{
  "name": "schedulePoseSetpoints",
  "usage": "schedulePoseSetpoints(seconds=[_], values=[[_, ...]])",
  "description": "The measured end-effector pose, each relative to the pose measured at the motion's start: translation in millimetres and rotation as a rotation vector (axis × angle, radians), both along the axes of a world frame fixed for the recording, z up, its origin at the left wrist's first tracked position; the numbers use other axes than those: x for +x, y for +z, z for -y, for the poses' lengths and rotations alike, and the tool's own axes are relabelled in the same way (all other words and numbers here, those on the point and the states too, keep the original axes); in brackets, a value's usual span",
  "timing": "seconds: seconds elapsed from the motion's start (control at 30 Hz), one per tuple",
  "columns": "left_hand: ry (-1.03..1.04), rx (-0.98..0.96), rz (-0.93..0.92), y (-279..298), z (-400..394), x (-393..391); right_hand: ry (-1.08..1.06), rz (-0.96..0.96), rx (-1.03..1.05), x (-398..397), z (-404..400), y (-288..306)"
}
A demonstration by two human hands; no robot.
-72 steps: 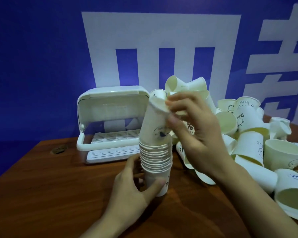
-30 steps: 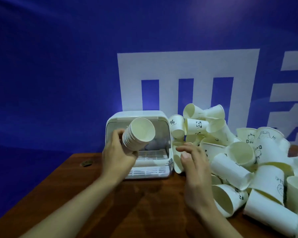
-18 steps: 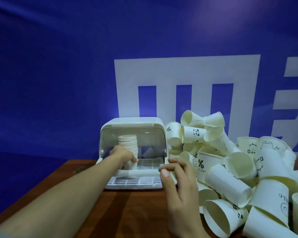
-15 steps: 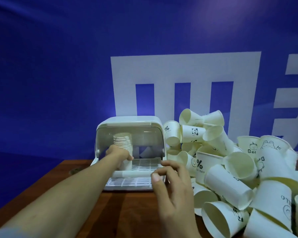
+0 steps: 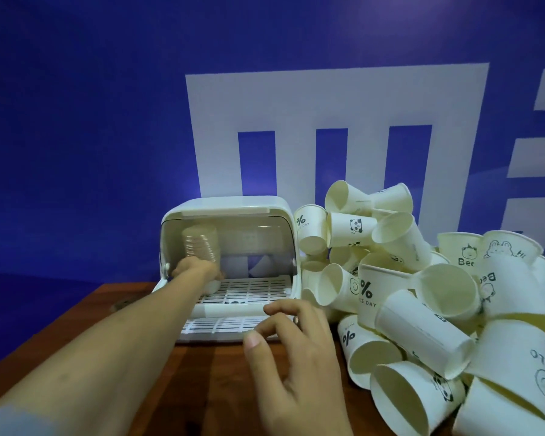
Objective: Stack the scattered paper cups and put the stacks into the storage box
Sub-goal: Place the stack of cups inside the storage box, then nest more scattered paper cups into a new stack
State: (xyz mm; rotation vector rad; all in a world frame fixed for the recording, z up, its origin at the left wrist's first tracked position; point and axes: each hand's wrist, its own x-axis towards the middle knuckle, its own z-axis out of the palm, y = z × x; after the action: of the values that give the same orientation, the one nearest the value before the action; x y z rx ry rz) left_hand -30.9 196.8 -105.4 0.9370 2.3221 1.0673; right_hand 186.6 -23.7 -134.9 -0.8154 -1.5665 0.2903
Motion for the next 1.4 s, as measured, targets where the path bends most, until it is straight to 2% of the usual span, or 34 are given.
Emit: schedulePoseSetpoints(seconds=[0.1,0.23,0.3,0.37,0.43,0.5,0.53,0.67,0.73,0.8,0.9,1.0,1.07,1.17,1.27,1.4], values=[[-0.036,-0.023,0.083,2,9,2,-0.009,0.021,-0.06,4,-4,-2],[-0.087,0.078,0.21,15,30,15,-0.055,0.079,-0.093,13,-8,-5],[-0.086,0.164,0.141,24,52,27,-0.071,0.119,-0.088,18,-10,-4],[-0.094,0.356,-0.181,20,88,52,-0.062,0.151,-0.066,22,-11,-1],[-0.295,0.743,-0.451,-1,134,88,-0.086,0.216,-0.031,27,-9,6],[-0.522,0.984,-0.411,-21,175,126,-0.192,0.296,0.007,36,-8,19],[-0.587,1.008,-0.329,-33,184,138,-0.275,0.311,0.016,44,-8,26],[-0.579,0.83,0.041,-58,209,181,-0.552,0.152,-0.098,90,-11,52],[-0.528,0.756,0.109,-66,214,189,-0.651,0.152,-0.119,109,-13,56],[-0.493,0.705,0.142,-69,219,190,-0.786,0.362,-0.237,119,-15,53],[-0.463,0.71,0.207,-66,223,187,-0.885,0.733,-0.557,119,-16,47],[-0.476,0.747,0.223,-63,227,183,-0.927,0.776,-0.558,119,-12,51],[-0.522,0.76,0.253,-63,232,179,-0.883,0.637,-0.458,121,-5,56],[-0.682,0.725,0.287,-60,245,165,-0.703,0.387,-0.37,109,17,61],[-0.831,0.622,0.318,-63,256,146,-0.508,0.275,-0.409,91,32,54],[-0.902,0.526,0.609,-59,263,133,-0.281,0.135,-0.403,71,34,35]])
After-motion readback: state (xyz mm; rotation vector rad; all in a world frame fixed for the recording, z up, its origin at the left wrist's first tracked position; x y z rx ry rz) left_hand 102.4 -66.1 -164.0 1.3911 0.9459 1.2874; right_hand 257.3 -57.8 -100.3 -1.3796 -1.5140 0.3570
